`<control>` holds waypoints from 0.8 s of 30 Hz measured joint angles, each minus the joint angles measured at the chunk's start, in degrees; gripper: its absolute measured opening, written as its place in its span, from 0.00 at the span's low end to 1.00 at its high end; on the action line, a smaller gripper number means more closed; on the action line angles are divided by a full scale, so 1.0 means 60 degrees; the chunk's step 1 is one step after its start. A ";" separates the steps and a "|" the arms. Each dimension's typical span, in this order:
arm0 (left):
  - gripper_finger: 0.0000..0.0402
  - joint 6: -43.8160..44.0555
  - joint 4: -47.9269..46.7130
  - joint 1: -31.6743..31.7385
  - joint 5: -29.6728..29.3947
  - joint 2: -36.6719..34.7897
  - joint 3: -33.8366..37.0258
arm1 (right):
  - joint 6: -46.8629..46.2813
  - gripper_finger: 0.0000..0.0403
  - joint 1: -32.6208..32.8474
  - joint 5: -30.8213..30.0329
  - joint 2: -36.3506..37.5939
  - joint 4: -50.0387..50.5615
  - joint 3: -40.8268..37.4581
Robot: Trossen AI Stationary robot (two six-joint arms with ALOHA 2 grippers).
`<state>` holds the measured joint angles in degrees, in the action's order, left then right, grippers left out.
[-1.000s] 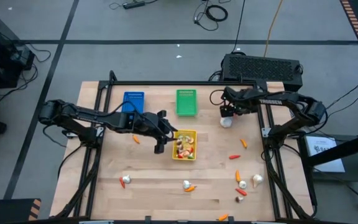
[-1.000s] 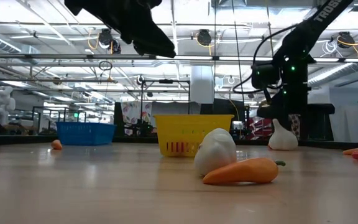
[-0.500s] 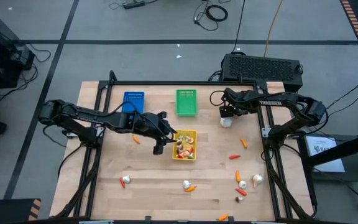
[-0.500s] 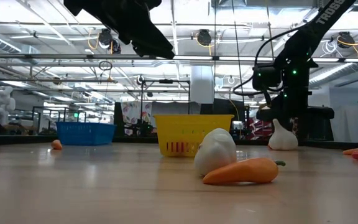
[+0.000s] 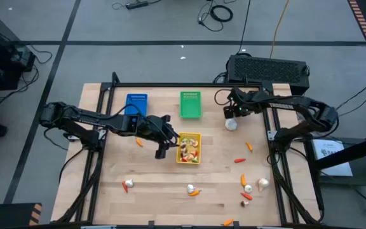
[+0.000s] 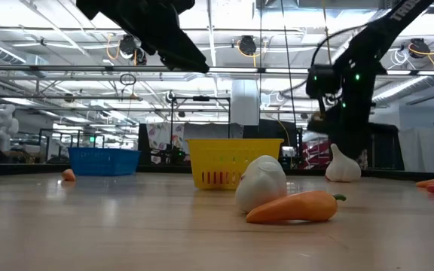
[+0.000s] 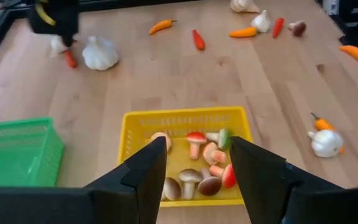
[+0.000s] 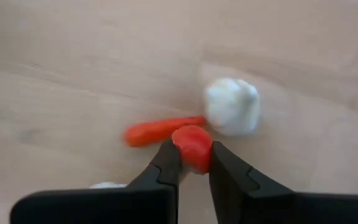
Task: Sort produce into baskets
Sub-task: Put the red mushroom into the yellow bin
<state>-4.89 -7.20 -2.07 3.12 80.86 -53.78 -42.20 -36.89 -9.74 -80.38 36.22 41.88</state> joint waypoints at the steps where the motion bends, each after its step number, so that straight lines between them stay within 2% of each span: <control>1: 0.46 0.0000 0.0000 0.0000 0.0051 0.0000 0.0000 | 0.0005 0.11 0.0043 0.0093 0.0183 0.0003 0.0070; 7: 0.46 0.0007 -0.0552 -0.0011 0.0094 0.0000 -0.0004 | 0.0081 0.12 0.0830 0.0372 0.1219 -0.0225 0.0669; 12: 0.46 0.0232 -0.1033 -0.0350 0.0198 -0.0099 -0.0004 | 0.0034 0.12 0.2303 0.0940 0.1464 -0.1432 0.1146; 15: 0.46 0.0258 -0.1433 -0.0613 -0.0022 -0.0407 0.0104 | 0.0071 0.12 0.3493 0.0941 0.1221 -0.1943 0.1476; 20: 0.46 0.0559 -0.1347 -0.0758 -0.0584 -0.1778 0.0836 | -0.0114 0.12 0.5296 0.0588 0.0459 -0.2275 0.2158; 24: 0.46 0.0765 -0.0286 -0.0759 -0.0877 -0.2895 0.1881 | -0.0087 0.12 0.6405 0.0335 -0.0629 -0.2772 0.2808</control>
<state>-0.29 -8.92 -6.62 -2.15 63.49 -42.49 -42.73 1.54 -7.73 -84.16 19.59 58.72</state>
